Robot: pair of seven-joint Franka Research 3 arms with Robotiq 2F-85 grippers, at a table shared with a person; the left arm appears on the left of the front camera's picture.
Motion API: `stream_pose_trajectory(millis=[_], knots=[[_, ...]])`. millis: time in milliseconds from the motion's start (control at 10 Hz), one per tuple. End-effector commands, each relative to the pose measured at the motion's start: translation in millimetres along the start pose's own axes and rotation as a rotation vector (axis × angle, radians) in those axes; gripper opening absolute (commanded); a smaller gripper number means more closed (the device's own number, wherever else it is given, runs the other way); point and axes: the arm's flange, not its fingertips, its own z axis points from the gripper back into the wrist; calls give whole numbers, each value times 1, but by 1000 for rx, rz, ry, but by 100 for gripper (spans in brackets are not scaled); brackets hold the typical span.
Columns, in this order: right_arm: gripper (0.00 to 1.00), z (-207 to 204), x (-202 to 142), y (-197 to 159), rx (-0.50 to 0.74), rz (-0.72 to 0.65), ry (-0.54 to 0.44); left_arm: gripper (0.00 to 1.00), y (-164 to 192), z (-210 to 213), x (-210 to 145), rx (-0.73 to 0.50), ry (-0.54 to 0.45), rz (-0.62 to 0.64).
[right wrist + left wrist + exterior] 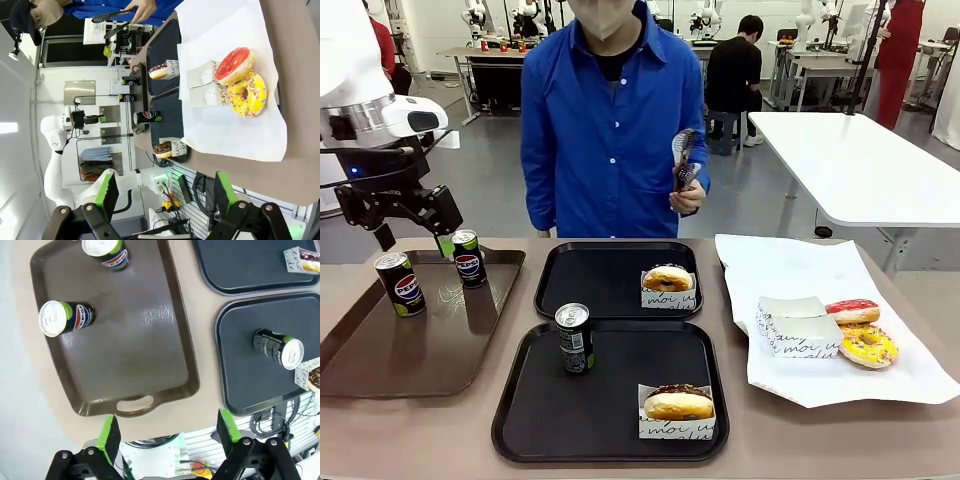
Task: Set up donuts and drinks on trays.
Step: Pick up one Pepsi coke from the Handle tray and place it on the Flat Tray without a Pepsi coke.
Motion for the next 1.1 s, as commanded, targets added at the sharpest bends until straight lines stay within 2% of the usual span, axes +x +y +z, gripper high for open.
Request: stream_pose_trajectory(millis=[0,300,500,700,800,1000], knots=[[100,2,-1,-1,3,6,9,100,-10,5,-2,-5,-24,-35],[100,2,-1,-1,3,6,9,100,-10,4,-1,4,-10,-23],[100,2,-1,-1,3,6,9,100,57,7,47,-88,-24,62],[100,2,-1,-1,3,6,9,100,118,2,55,-121,-62,167],[100,2,-1,-1,3,6,9,100,143,-2,61,-127,-90,156],[100,2,-1,-1,3,6,9,100,171,-30,82,-127,-101,189]])
